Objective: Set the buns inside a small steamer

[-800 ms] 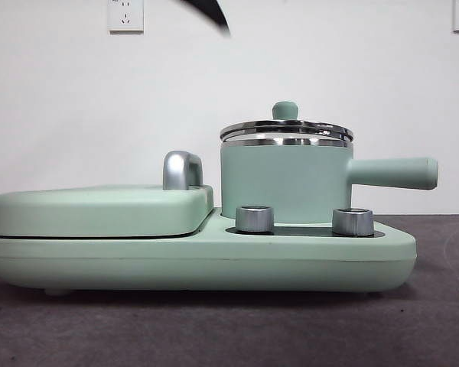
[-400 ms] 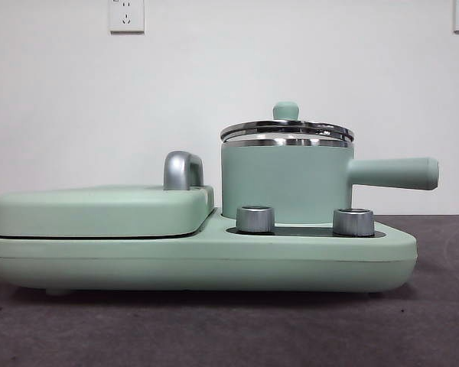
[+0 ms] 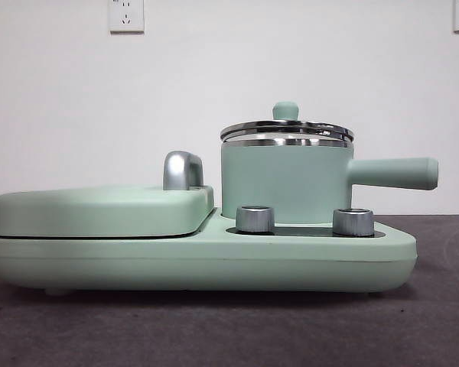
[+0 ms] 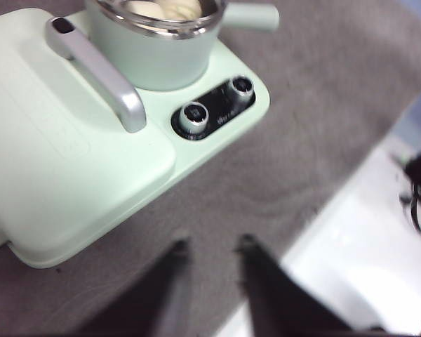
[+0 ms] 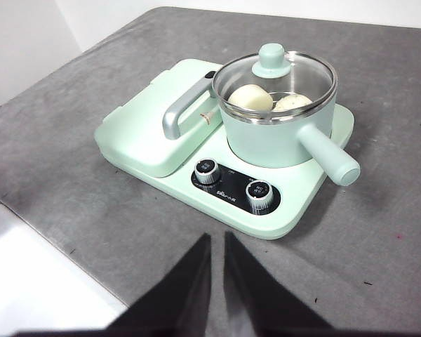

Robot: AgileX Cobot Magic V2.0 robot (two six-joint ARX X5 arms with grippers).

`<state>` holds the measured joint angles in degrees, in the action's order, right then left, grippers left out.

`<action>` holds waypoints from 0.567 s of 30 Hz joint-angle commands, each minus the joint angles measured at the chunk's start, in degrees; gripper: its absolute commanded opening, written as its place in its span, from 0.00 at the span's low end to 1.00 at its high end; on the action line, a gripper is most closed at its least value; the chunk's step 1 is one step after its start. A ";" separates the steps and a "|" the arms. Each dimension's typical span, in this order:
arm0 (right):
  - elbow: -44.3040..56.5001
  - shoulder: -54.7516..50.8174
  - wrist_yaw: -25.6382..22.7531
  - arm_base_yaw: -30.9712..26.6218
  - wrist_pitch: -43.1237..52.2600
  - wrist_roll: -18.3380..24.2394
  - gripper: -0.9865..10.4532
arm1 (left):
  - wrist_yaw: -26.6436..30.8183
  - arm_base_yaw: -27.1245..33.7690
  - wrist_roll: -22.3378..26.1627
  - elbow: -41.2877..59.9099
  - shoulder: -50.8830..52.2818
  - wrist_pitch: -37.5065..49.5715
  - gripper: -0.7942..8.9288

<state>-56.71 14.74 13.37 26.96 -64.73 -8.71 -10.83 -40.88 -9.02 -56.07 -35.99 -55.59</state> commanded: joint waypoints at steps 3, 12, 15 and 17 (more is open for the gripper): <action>-0.24 0.09 -0.20 0.28 0.44 0.37 0.10 | 2.29 -0.22 -5.95 5.95 5.70 2.56 0.09; -0.26 0.09 0.15 0.28 1.29 -0.63 0.10 | 2.29 -0.22 -6.05 5.90 8.70 2.91 0.09; -0.26 0.07 0.15 0.28 2.16 -0.63 0.10 | 2.29 -0.22 -6.05 5.90 8.74 2.89 0.09; -0.28 0.07 0.15 0.28 2.14 -0.63 0.10 | 2.43 0.74 -5.99 7.02 9.73 4.81 0.09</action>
<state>-56.60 14.74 13.47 26.96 -63.29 -8.88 -8.73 -40.34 -14.66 -49.10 -26.72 -52.40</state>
